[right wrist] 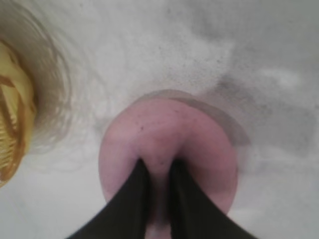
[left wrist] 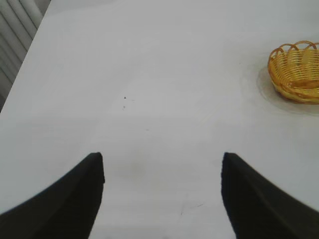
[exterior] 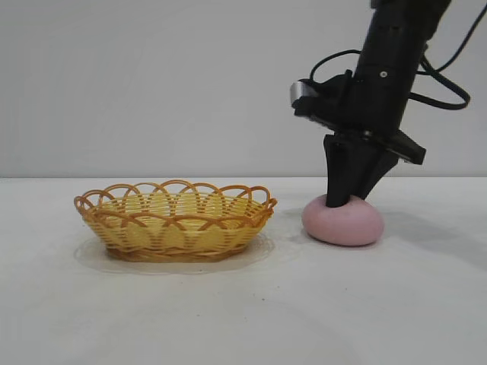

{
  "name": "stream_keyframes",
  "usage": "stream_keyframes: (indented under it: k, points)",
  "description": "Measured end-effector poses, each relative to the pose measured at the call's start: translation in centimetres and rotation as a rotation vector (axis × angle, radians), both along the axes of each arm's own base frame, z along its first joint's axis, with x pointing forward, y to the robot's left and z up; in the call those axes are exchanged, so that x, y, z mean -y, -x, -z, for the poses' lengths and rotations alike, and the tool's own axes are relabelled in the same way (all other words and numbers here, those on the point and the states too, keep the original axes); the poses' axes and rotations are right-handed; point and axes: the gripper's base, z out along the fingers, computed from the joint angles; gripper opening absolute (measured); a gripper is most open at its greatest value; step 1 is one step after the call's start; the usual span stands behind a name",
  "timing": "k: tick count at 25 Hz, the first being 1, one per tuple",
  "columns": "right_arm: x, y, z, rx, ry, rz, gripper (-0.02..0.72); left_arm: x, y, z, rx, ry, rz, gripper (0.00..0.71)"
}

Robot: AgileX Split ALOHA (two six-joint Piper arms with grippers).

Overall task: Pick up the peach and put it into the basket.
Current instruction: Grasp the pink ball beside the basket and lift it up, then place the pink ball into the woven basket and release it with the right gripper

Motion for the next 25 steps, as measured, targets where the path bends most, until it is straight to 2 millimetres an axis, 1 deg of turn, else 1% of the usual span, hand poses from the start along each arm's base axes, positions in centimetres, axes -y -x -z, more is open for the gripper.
stream_keyframes:
  k: [2, 4, 5, 7, 9, 11, 13, 15, 17, 21, 23, 25]
  points:
    - [-0.7, 0.5, -2.8, 0.078, -0.03, -0.035, 0.0, 0.0, 0.0, 0.0, 0.0, 0.0, 0.0, 0.441]
    - [-1.9, 1.2, -5.5, 0.136, -0.074, -0.081, 0.0, 0.0, 0.0, 0.0, 0.0, 0.0, 0.0, 0.441]
    - [-2.7, 1.5, -6.4, 0.157, -0.096, -0.103, 0.0, 0.0, 0.0, 0.0, 0.0, 0.0, 0.0, 0.441]
    - [-4.5, 2.0, -7.7, 0.191, -0.129, -0.145, 0.0, 0.0, 0.0, 0.0, 0.0, 0.0, 0.0, 0.441]
    - [-6.4, 3.0, -8.2, 0.209, -0.148, -0.192, 0.0, 0.0, 0.0, 0.0, 0.0, 0.0, 0.0, 0.441]
    - [-8.0, 3.8, -7.7, 0.199, -0.152, -0.231, 0.0, 0.0, 0.0, 0.0, 0.0, 0.0, 0.0, 0.441]
    - [-9.6, 4.5, -6.6, 0.175, -0.149, -0.268, 0.0, 0.0, 0.0, 0.0, 0.0, 0.0, 0.0, 0.441]
    - [-10.7, 4.7, -5.0, 0.142, -0.136, -0.29, 0.0, 0.0, 0.0, 0.0, 0.0, 0.0, 0.0, 0.441]
    - [-11.6, 4.8, -2.9, 0.103, -0.119, -0.305, 0.0, 0.0, 0.0, 0.0, 0.0, 0.0, 0.0, 0.441]
    - [-12.7, 4.8, 0.5, 0.045, -0.088, -0.319, 0.0, 0.0, 0.0, 0.0, 0.0, 0.0, 0.0, 0.441]
    - [-12.9, 4.8, 1.5, 0.023, -0.084, -0.318, 0.0, 0.0, 0.0, 0.0, 0.0, 0.0, 0.0, 0.441]
    - [-13.0, 4.8, 1.9, 0.014, -0.083, -0.311, 0.0, 0.0, 0.0, 0.0, 0.0, 0.0, 0.0, 0.441]
